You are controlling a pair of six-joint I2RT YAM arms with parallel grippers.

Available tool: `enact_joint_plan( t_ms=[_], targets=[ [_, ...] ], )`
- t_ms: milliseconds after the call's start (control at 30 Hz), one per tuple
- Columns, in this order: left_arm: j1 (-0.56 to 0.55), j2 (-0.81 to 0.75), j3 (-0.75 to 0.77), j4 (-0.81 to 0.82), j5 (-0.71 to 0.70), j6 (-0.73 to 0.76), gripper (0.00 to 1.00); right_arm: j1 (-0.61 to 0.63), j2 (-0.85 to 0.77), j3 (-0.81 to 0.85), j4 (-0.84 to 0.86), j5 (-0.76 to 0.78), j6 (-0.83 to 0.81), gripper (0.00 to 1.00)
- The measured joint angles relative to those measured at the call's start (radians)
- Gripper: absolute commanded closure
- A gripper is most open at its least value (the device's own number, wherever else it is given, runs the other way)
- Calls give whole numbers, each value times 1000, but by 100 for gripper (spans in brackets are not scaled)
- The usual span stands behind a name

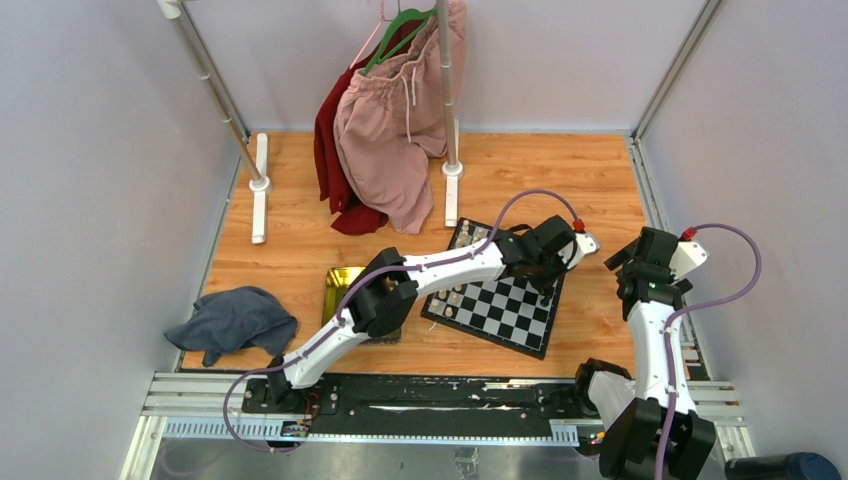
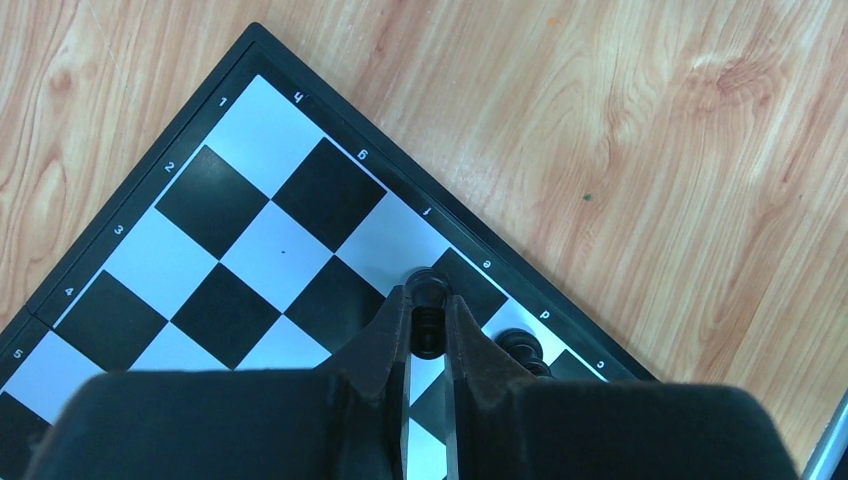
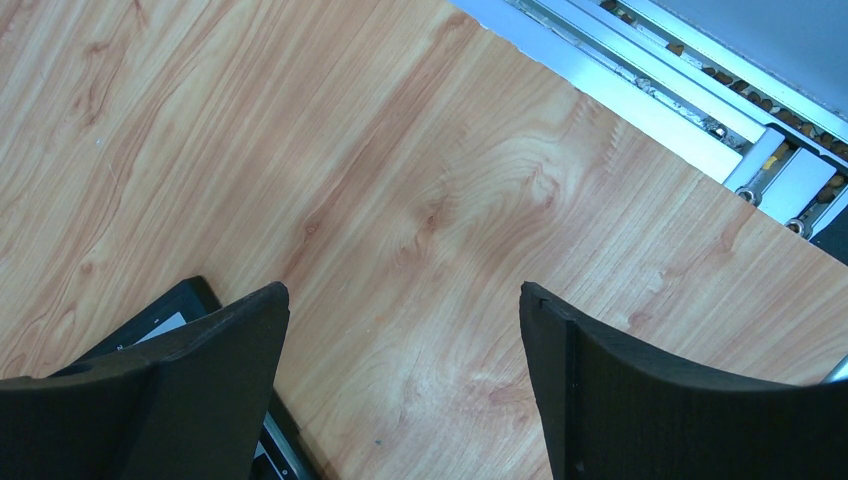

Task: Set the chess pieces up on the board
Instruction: Place the chess piece on the chessboard.

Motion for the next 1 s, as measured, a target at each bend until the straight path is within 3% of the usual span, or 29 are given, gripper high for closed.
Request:
enact_joint_plan(
  t_ms=[833, 1000],
  targets=[
    [0, 0, 0, -14, 18, 0, 100, 0, -3, -6, 1, -1, 1, 12],
    [0, 0, 0, -16, 18, 0, 86, 0, -3, -8, 1, -1, 1, 12]
  ],
)
